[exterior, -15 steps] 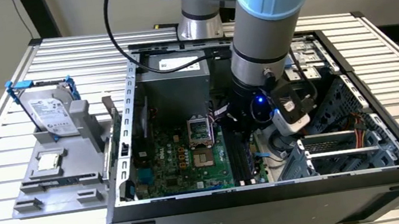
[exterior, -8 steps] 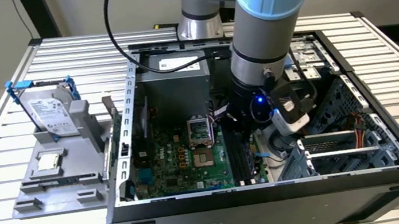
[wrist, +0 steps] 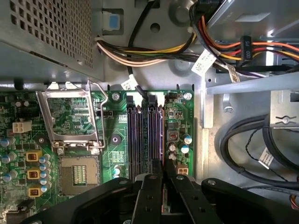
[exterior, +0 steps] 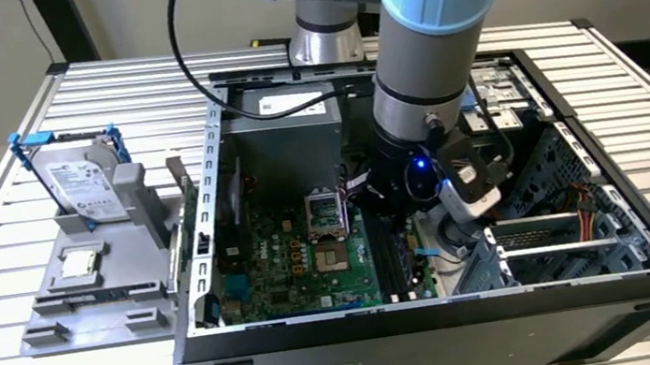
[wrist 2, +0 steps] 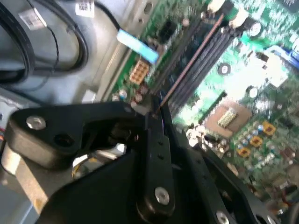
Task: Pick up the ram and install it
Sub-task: 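Insert the ram into the slot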
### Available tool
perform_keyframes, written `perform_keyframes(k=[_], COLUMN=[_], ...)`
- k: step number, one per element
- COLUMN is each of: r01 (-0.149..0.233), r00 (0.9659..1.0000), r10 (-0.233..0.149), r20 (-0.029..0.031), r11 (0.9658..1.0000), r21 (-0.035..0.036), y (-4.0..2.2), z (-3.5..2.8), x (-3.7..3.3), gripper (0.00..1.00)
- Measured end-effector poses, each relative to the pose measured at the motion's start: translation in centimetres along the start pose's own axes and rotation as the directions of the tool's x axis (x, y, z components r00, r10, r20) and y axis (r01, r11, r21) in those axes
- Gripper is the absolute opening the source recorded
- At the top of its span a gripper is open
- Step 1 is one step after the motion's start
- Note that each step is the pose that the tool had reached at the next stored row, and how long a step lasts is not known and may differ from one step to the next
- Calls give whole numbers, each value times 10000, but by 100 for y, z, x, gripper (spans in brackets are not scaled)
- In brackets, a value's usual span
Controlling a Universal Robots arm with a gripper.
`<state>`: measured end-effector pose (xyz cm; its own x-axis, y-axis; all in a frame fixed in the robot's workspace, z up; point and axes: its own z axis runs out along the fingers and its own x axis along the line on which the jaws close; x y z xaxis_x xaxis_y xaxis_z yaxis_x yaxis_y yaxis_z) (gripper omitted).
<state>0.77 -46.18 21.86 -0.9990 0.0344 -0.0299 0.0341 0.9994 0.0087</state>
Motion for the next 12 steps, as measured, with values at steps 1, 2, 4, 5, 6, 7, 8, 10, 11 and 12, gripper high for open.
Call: perform_keyframes(k=[1,2,4,5,6,7,8,10,11,12], r01=[-1,-1,-2,-3,-3,-3,-3,-2,-3,-2], r00=[10000,10000,10000,10000,10000,10000,10000,10000,10000,10000], r10=[1,1,2,3,3,3,3,2,3,2], r20=[0,0,-2,-5,-6,-9,-9,-10,-10,-10], r11=[10000,10000,10000,10000,10000,10000,10000,10000,10000,10000], r21=[2,3,4,4,2,3,3,5,7,11], y=[0,-1,0,-1,0,-1,-1,-1,0,-1], z=[-1,-1,-1,-1,0,0,0,1,7,18], x=[0,0,0,1,1,1,1,0,-1,-3], gripper=[0,0,0,0,0,0,0,0,0,0])
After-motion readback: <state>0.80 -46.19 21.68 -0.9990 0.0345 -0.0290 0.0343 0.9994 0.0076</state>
